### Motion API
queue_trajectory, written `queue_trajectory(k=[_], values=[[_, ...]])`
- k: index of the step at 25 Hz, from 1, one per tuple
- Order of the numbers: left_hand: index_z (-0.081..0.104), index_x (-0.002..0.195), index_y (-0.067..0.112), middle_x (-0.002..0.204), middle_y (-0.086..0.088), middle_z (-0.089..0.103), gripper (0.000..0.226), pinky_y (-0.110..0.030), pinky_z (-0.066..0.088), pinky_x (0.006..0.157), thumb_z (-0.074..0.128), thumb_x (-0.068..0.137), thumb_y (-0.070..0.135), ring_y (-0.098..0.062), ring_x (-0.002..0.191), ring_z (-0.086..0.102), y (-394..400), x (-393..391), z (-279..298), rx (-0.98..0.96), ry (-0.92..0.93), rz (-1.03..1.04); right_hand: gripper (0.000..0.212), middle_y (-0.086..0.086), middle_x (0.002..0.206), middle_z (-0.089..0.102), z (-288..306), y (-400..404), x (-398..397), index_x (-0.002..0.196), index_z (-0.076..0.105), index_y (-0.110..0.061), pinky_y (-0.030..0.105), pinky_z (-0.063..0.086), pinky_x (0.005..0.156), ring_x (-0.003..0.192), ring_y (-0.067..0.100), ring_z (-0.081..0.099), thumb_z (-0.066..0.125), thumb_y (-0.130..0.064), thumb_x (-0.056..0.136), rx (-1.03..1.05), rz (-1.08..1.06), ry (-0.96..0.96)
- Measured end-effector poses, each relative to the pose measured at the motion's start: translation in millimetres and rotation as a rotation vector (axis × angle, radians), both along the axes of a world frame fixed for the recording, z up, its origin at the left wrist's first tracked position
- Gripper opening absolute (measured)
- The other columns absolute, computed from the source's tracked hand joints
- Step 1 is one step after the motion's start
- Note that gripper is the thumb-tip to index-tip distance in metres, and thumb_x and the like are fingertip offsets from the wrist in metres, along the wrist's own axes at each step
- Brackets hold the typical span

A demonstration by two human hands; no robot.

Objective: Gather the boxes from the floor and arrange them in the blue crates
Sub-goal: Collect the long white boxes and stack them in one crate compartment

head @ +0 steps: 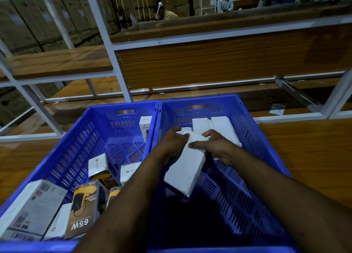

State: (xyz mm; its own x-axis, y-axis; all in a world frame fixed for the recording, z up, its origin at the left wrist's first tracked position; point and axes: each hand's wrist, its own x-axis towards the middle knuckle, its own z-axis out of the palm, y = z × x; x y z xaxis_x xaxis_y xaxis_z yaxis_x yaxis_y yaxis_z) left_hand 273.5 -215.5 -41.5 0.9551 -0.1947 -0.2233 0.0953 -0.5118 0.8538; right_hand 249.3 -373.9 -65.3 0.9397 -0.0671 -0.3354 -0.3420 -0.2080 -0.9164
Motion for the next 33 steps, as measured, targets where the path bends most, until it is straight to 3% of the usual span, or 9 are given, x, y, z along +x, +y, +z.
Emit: queue_trajectory(k=[2,6,10,12,14,20,23,29,33], values=[[0.042,0.143,0.011,0.125,-0.002,0.058,0.057,-0.02,0.045,0.069,0.057,0.099,0.042,-0.008,0.091,0.06,-2.0,-2.9,2.3,-0.069,0.068,-0.013,0.063,0.009,0.118,0.061,2.9,-4.7,2.3,0.121,0.047,-0.014,0.03,0.049,0.064,0.098,0.023,0.063,0.085,-0.034,0.075,0.092,-0.146,-0.056],[0.027,0.153,0.02,0.149,-0.006,0.045,0.102,-0.031,0.048,0.097,0.073,0.073,0.065,-0.023,0.126,0.054,-1.1,-3.5,-3.9,-0.063,0.114,-0.131,0.054,0.012,0.112,0.067,3.0,-8.4,3.1,0.114,0.054,-0.01,0.037,0.057,0.073,0.094,0.027,0.066,0.081,-0.041,0.078,0.136,-0.354,-0.127],[0.03,0.149,0.03,0.15,0.0,0.038,0.125,-0.046,0.046,0.108,0.079,0.046,0.081,-0.022,0.13,0.049,0.0,-0.1,-12.2,0.13,0.013,-0.24,0.059,0.017,0.093,0.068,12.5,-5.6,1.6,0.089,0.058,-0.004,0.052,0.057,0.08,0.084,0.032,0.067,0.059,-0.063,0.086,0.078,-0.382,-0.141],[0.043,0.144,0.028,0.147,0.0,0.043,0.117,-0.045,0.05,0.105,0.079,0.047,0.082,-0.021,0.124,0.056,-0.2,1.3,-12.3,0.054,0.025,-0.184,0.061,0.017,0.089,0.072,19.4,-1.8,1.1,0.09,0.064,-0.003,0.045,0.062,0.067,0.079,0.031,0.071,0.045,-0.061,0.095,0.24,-0.396,-0.146],[0.062,0.127,0.028,0.133,-0.002,0.063,0.08,-0.042,0.053,0.101,0.082,0.061,0.07,-0.019,0.112,0.065,-1.9,-1.3,-8.5,-0.104,0.063,-0.159,0.051,0.015,0.088,0.074,23.9,0.7,-1.3,0.092,0.064,-0.005,0.031,0.058,0.055,0.073,0.024,0.071,0.039,-0.048,0.103,0.394,-0.36,-0.181],[0.067,0.115,0.01,0.104,-0.011,0.076,0.028,-0.039,0.055,0.086,0.065,0.094,0.028,-0.028,0.092,0.07,1.1,0.6,-0.6,-0.43,0.223,0.03,0.01,0.012,0.107,0.068,16.2,0.5,-2.6,0.103,0.063,-0.008,0.033,0.059,0.074,0.094,0.025,0.067,0.065,-0.012,0.094,0.264,-0.278,-0.332],[0.064,0.125,0.007,0.113,-0.014,0.074,0.035,-0.039,0.059,0.081,0.063,0.096,0.026,-0.03,0.097,0.072,4.6,7.3,-0.5,-0.601,0.282,0.091,0.032,0.005,0.112,0.063,10.5,-0.8,0.2,0.117,0.058,-0.01,0.037,0.054,0.082,0.1,0.024,0.064,0.072,-0.021,0.09,0.204,-0.237,-0.255],[0.064,0.125,0.01,0.113,-0.016,0.074,0.036,-0.045,0.058,0.088,0.062,0.096,0.031,-0.035,0.105,0.07,8.7,11.7,1.2,-0.663,0.311,0.123,0.037,0.002,0.117,0.07,3.7,9.5,2.4,0.113,0.065,-0.014,0.039,0.051,0.094,0.108,0.019,0.065,0.067,-0.044,0.091,0.272,-0.082,-0.145],[0.061,0.121,0.007,0.112,-0.015,0.074,0.036,-0.031,0.058,0.065,0.067,0.094,0.03,-0.023,0.084,0.074,3.2,15.4,-5.5,-0.48,0.119,0.209,0.04,0.0,0.102,0.07,10.3,8.7,-1.1,0.108,0.063,-0.015,0.029,0.053,0.071,0.09,0.014,0.067,0.075,-0.045,0.084,0.161,-0.233,-0.236]])
